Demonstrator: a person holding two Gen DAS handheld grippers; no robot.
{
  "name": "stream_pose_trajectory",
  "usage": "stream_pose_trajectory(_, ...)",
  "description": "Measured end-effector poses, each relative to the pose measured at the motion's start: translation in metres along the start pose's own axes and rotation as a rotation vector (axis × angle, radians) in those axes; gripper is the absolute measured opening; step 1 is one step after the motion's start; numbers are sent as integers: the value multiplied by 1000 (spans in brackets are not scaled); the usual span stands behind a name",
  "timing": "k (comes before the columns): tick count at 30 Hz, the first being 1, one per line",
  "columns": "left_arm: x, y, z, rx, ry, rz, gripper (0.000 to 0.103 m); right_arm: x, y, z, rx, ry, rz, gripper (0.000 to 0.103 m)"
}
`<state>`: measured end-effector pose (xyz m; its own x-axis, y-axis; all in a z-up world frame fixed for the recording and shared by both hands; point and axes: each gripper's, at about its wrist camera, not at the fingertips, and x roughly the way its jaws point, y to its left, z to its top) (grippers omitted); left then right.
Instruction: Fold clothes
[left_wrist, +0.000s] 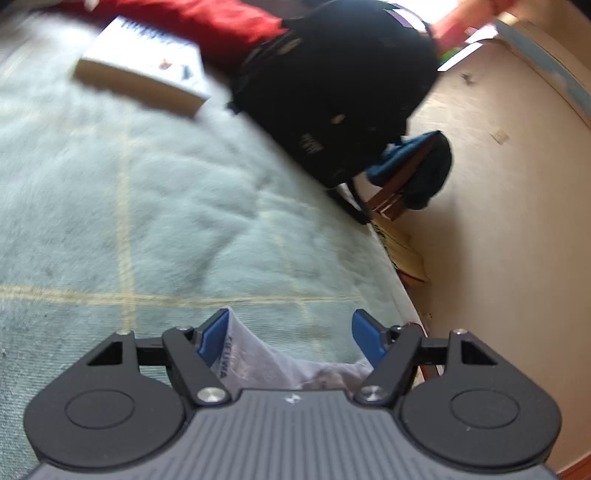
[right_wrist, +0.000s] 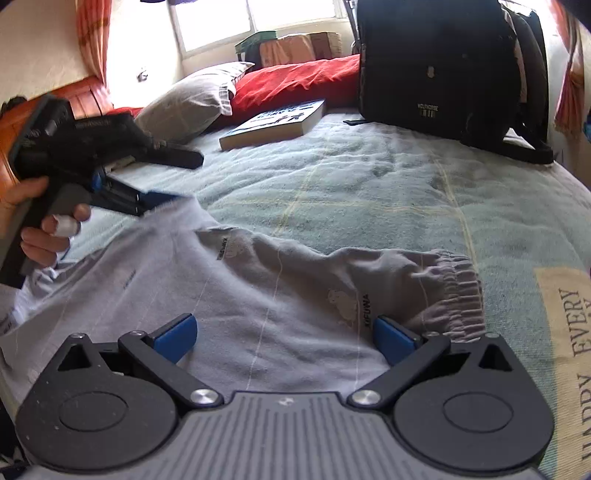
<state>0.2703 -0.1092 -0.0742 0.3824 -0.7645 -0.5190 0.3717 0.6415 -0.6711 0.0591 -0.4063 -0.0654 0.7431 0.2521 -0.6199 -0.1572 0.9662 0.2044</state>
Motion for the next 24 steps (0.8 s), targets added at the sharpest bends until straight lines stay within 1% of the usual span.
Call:
stream_pose_trajectory(2, -12, -7, -4, 69, -28, 59, 71, -1, -2, 1, 16, -2, 5, 103)
stream_pose_trajectory(4, -30, -17, -8, 111, -53, 72, 71, -2, -3, 2, 32, -5, 10, 103)
stream_pose_trajectory(6, -41, -35, -15, 182, -63, 43, 72, -9, -4, 7, 54, -19, 21, 103)
stream_pose_trajectory(7, -46, -45, -18, 220, -67, 26, 76, -13, -4, 10, 62, -33, 32, 103)
stream_pose_trajectory(9, -57, -64, -26, 296, -75, -9, 78, -21, -5, 16, 63, -75, 60, 103)
stream_pose_trajectory(11, -45, -68, -38, 298, -29, -41, 79, -21, -6, 22, 53, -87, 62, 103)
stream_pose_trajectory(12, -38, -69, -44, 293, -1, -57, 79, -17, -8, 23, 49, -78, 50, 103)
stream_pose_trajectory(13, -30, -64, -51, 274, 27, -21, 79, -11, -13, 22, 49, -61, 29, 103)
stream_pose_trajectory(14, -21, -56, -57, 249, 56, 32, 78, -6, -20, 20, 57, -39, -3, 102)
stream_pose_trajectory(15, -21, -54, -60, 238, 59, 56, 75, -2, -27, 17, 67, -24, -20, 98)
stream_pose_trajectory(16, -24, -53, -62, 232, 55, 71, 69, -2, -35, 13, 80, -24, -10, 92)
stream_pose_trajectory(18, -31, -50, -66, 218, 45, 99, 70, -10, -42, 12, 118, -31, 4, 92)
stream_pose_trajectory(20, -38, -48, -69, 205, 35, 128, 73, -21, -40, 16, 131, -36, -14, 93)
stream_pose_trajectory(21, -46, -54, -73, 236, 23, 131, 73, -27, -37, 17, 125, -41, -29, 93)
stream_pose_trajectory(22, -52, -62, -79, 291, 17, 140, 76, -33, -31, 17, 107, -51, -39, 93)
stream_pose_trajectory(24, -63, -79, -93, 410, 11, 165, 78, -44, -15, 13, 42, -59, -76, 93)
